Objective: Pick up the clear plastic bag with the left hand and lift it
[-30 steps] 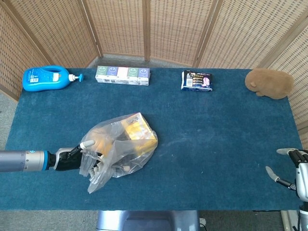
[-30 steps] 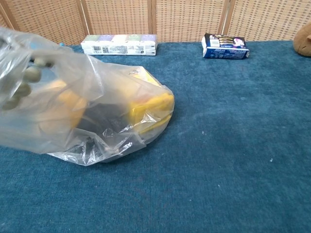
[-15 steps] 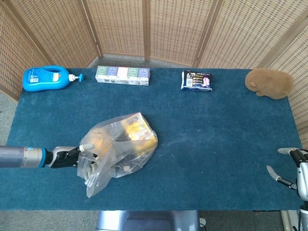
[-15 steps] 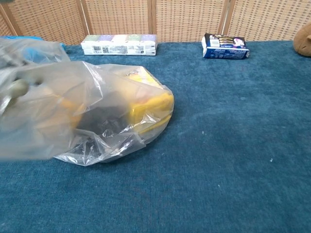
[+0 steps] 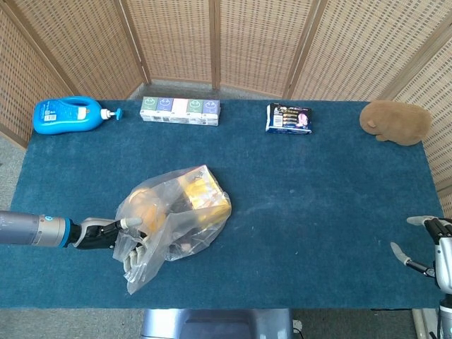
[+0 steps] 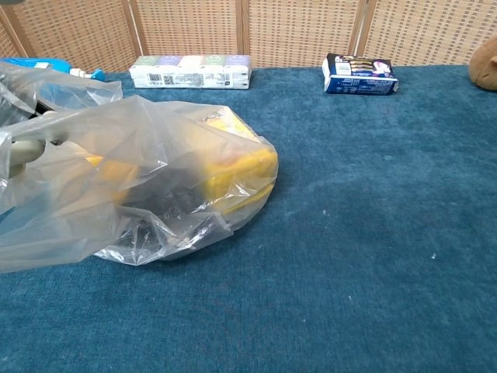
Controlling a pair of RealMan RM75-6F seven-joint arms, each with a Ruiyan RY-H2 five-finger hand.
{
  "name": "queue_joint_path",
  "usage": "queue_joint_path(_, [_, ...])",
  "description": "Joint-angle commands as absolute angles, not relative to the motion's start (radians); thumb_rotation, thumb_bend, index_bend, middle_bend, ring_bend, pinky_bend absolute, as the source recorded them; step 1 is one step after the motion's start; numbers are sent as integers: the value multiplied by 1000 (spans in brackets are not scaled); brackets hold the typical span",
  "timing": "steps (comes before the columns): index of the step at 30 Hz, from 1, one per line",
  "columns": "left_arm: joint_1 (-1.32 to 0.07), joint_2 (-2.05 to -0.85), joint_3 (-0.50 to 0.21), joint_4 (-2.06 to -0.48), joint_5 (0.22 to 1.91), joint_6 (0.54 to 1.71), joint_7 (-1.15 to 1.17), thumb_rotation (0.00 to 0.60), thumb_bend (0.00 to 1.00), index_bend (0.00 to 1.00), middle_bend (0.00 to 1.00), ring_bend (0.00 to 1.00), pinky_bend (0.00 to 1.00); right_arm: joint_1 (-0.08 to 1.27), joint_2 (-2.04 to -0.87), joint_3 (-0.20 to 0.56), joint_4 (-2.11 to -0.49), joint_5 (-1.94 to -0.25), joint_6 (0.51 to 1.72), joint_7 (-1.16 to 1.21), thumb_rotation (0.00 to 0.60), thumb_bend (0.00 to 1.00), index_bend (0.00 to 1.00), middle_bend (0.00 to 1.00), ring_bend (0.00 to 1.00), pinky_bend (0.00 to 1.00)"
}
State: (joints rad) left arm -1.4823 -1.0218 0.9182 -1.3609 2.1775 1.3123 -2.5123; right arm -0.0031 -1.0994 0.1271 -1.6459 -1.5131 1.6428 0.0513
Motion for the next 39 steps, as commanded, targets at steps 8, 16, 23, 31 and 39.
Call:
queue_joint_path(8, [-1538, -1059, 938, -1443, 2184, 1245, -2454, 0, 15, 325, 426, 383, 392, -3, -1101, 126, -1645, -1516, 1645, 53, 406, 268, 367, 409, 401, 254])
queue_joint_path(16, [-1543, -1058, 916, -1519, 2097, 1233, -2452, 0, 15, 325, 397, 353, 368, -6, -1101, 125, -1647, -1522, 1652, 53, 412, 268, 367, 409, 401, 253])
queue_joint_path(23, [-1528, -1083, 883, -1539, 2076, 1275, -2493, 0, 16, 324, 395, 351, 327, -10, -1101, 124, -1646, -1522, 1657, 56, 408, 267, 367, 409, 401, 253])
queue_joint_path(31, [-1483, -1092, 828, -1605, 1974, 1274, -2526, 0, 21, 324, 395, 351, 310, -14, -1100, 122, -1643, -1521, 1660, 63, 407, 267, 367, 409, 401, 254])
queue_joint_path(39, [-1399, -1103, 765, -1586, 1944, 1361, -2591, 0, 35, 324, 395, 351, 286, -16, -1101, 122, -1642, -1522, 1661, 66, 408, 267, 367, 409, 401, 254])
